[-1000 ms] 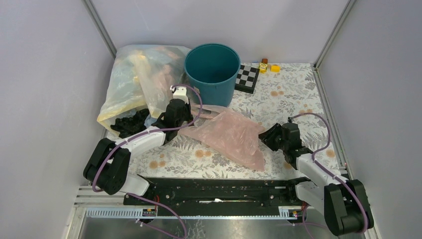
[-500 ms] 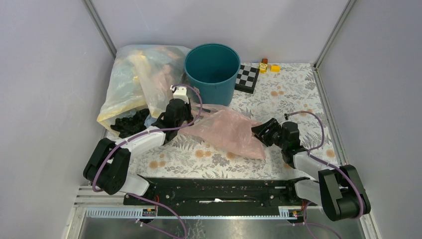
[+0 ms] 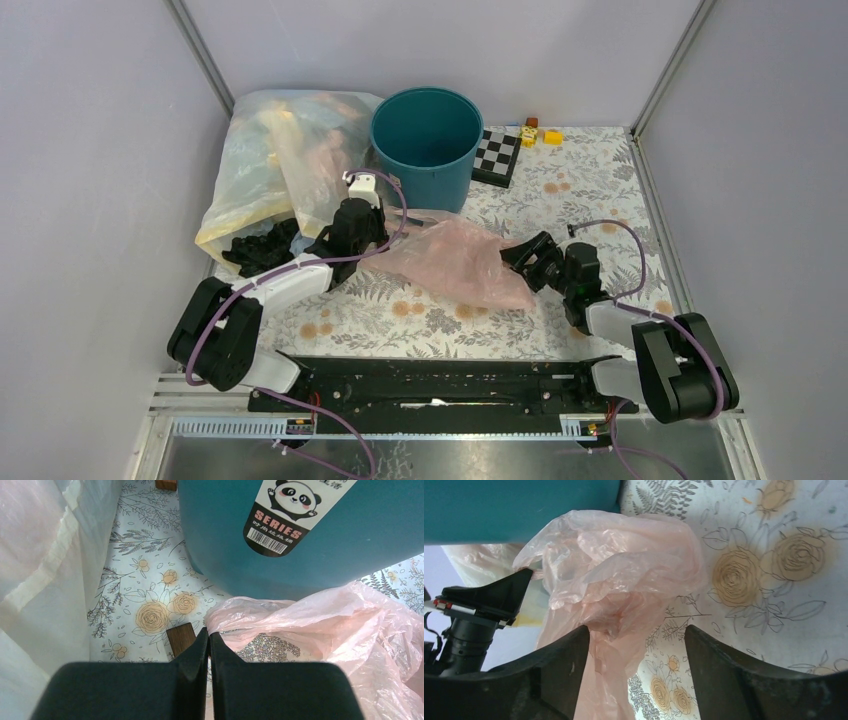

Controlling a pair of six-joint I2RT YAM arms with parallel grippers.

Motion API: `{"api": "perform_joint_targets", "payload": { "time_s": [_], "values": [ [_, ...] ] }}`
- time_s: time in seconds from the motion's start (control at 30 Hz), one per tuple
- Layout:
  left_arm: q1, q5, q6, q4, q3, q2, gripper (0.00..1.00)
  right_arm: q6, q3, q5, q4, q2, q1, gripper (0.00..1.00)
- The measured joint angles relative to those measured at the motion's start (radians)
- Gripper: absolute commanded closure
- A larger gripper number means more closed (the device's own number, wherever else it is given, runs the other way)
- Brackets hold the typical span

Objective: Put the trash bags into the trash bin

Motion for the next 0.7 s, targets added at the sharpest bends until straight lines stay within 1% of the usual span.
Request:
{"api": "perform_joint_targets", "payload": {
  "time_s": [0.03,0.13,0.17,0.33,0.37,0.53,0.7],
  "values": [
    [0.000,0.000,0.000,0.000,0.000,0.000,1.00,-0.002,0.000,-0.005,0.013,0.003,0.000,0.22],
    [0.000,0.000,0.000,0.000,0.000,0.000,1.00,-0.005,-0.001,-0.009,0.047,0.003,0.000,0.29],
    [0.000,0.000,0.000,0.000,0.000,0.000,1.00,-0.007,-0.001,-0.009,0.054,0.002,0.000,0.29],
    [0.000,0.000,0.000,0.000,0.000,0.000,1.00,-0.014,-0.010,-0.011,0.077,-0.010,0.000,0.20],
    [0.000,0.000,0.000,0.000,0.000,0.000,1.00,-0.014,-0.014,-0.011,0.084,-0.015,0.000,0.19],
    [0.000,0.002,0.000,0.000,0.000,0.000,1.00,-0.025,-0.023,-0.011,0.091,-0.051,0.000,0.26],
    [0.000,0.006,0.000,0.000,0.000,0.000,1.00,-0.030,-0.023,-0.020,0.098,-0.053,0.000,0.22]
  ]
}}
